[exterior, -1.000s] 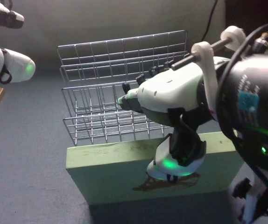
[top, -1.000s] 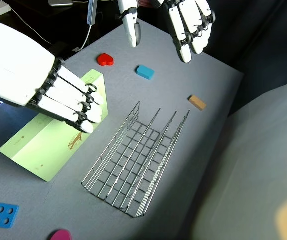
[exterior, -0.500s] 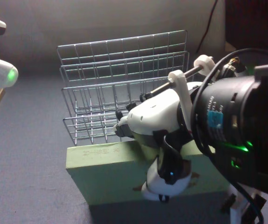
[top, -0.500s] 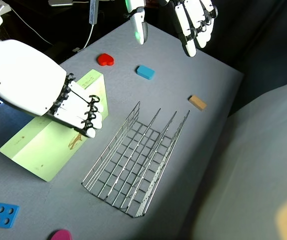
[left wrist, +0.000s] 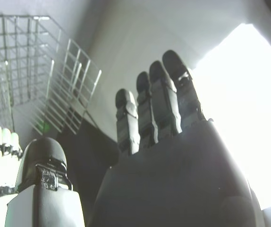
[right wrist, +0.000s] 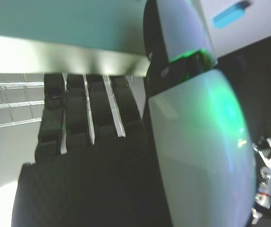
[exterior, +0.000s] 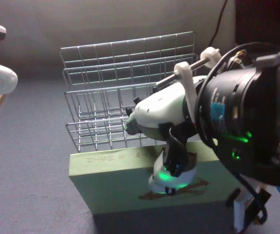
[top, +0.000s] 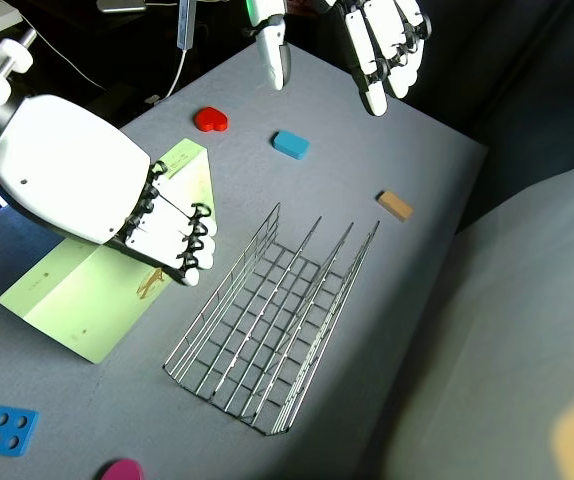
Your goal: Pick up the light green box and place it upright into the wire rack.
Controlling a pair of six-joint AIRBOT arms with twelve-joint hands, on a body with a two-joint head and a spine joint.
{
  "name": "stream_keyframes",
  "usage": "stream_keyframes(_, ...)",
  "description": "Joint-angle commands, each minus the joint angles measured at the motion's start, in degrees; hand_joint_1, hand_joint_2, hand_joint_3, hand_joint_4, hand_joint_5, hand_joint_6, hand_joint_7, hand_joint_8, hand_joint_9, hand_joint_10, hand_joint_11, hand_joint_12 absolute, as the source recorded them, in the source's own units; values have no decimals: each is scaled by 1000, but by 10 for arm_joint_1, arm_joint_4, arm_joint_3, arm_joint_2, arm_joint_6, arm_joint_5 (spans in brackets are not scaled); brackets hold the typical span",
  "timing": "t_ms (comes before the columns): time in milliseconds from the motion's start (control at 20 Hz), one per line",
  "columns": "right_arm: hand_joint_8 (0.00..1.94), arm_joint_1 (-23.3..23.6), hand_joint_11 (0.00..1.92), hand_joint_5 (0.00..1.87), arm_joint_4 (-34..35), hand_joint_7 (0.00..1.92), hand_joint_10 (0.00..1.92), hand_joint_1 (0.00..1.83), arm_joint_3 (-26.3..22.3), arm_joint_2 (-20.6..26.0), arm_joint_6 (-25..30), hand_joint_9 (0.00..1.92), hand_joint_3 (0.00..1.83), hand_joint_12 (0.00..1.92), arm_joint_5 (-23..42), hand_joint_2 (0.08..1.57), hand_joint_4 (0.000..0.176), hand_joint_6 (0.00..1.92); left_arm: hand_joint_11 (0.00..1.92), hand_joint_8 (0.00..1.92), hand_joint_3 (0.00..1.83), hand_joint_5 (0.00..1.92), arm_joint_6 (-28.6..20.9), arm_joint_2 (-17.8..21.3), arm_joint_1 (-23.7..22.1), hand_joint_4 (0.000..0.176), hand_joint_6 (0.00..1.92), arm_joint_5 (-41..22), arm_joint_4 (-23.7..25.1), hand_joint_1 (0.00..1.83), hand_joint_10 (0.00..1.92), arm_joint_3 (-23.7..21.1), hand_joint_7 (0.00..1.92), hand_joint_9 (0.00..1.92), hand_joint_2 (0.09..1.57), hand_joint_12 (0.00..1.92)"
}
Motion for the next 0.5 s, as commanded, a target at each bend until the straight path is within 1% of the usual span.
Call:
stream_keyframes(0, 9, 0, 0, 294, -32, 298, 25, 965, 0, -1, 3, 274, 2, 913, 19, 1083, 0, 13, 0, 0, 2, 260, 0, 3, -4, 114, 1, -32, 35, 231, 2, -2, 230, 224, 1172, 801)
stream_keyframes(50, 6, -2, 0, 324, -35, 347, 20, 980, 0, -1, 4, 327, 2, 1037, 19, 1089, 0, 9, 0, 1, 1, 261, 0, 3, -4, 114, 1, -32, 35, 231, 2, -2, 231, 225, 1172, 805)
stream_keyframes(100, 16, -2, 74, 395, -35, 453, 37, 1009, 0, -1, 5, 426, 2, 1169, 19, 1100, 0, 18, 0, 2, 3, 262, 0, 3, -4, 115, 1, -32, 34, 233, 4, -3, 234, 229, 1176, 803)
stream_keyframes(200, 23, -1, 249, 551, -35, 660, 67, 1070, 0, -1, 4, 617, 1, 1257, 19, 1116, 0, 22, 0, 4, 2, 267, 0, 3, -4, 114, 3, -33, 34, 234, 5, -4, 241, 235, 1177, 795)
stream_keyframes(250, 40, 0, 383, 657, -35, 773, 122, 1103, 1, -1, 4, 746, 1, 1292, 19, 1121, 0, 37, 0, 5, 2, 272, 0, 3, -4, 114, 5, -34, 33, 235, 5, -5, 244, 236, 1178, 795)
stream_keyframes(300, 44, 1, 491, 769, -35, 880, 245, 1126, 1, -1, 4, 822, 0, 1326, 19, 1123, 0, 28, 0, 5, 3, 273, 0, 3, -4, 114, 5, -34, 32, 236, 5, -6, 245, 237, 1179, 795)
stream_keyframes(350, 901, 1, 568, 780, -35, 942, 540, 1185, 1, -1, 3, 810, 2, 1386, 19, 1161, 0, 948, 0, 5, 4, 273, 0, 3, -4, 114, 5, -36, 30, 237, 5, -5, 246, 237, 1181, 795)
stream_keyframes(400, 1155, 2, 631, 769, -36, 922, 819, 1194, 1, -1, 3, 795, 0, 1445, 19, 1183, 0, 1138, 0, 3, 3, 273, 0, 3, -4, 114, 3, -37, 29, 238, 4, -6, 245, 237, 1183, 810)
stream_keyframes(450, 1154, 3, 701, 779, -36, 904, 1294, 1325, 1, 0, 3, 810, 5, 1471, 19, 1170, 0, 1101, 0, 2, 2, 274, 0, 3, -4, 114, 2, -41, 28, 241, 3, -6, 247, 238, 1183, 834)
